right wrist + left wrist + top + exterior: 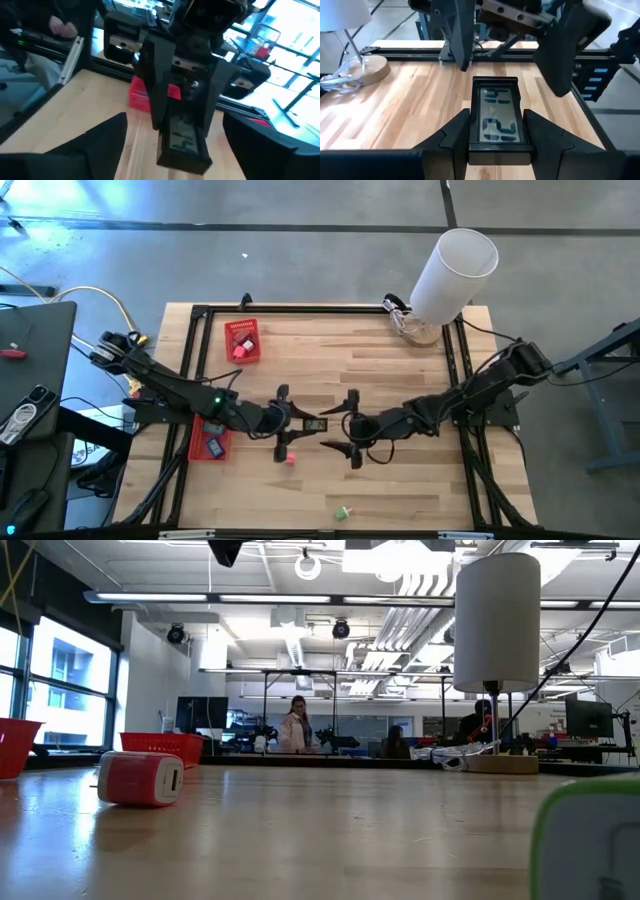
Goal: Pick & Place Office items
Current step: Put the black digital clock into the bottom red bin
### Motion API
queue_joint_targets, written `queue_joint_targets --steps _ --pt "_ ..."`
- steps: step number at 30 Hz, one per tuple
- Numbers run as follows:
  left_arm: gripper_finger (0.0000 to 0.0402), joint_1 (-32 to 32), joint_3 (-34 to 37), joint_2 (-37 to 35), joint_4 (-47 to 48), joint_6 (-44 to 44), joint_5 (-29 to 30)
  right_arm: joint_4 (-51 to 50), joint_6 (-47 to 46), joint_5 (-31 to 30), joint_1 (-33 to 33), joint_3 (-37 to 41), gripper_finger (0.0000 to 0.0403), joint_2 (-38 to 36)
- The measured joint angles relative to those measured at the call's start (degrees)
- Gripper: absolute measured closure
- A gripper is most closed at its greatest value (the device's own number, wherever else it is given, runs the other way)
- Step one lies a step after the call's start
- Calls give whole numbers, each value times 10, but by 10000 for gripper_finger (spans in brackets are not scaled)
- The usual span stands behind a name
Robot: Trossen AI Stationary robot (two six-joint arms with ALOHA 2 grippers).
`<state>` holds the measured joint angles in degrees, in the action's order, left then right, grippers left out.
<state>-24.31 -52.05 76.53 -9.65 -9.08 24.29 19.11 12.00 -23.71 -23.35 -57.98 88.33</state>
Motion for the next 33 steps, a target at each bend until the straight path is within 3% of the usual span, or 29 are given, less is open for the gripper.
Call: queue_joint_targets --steps 9,21,33 --pt "258 -7 0 2 -11 12 0 -15 -39 0 7 0 146 0" --pt "258 -8 0 2 -18 22 18 -18 -47 16 10 0 167 0" --pt "258 -10 1 2 -24 32 31 -39 -62 31 25 0 235 0"
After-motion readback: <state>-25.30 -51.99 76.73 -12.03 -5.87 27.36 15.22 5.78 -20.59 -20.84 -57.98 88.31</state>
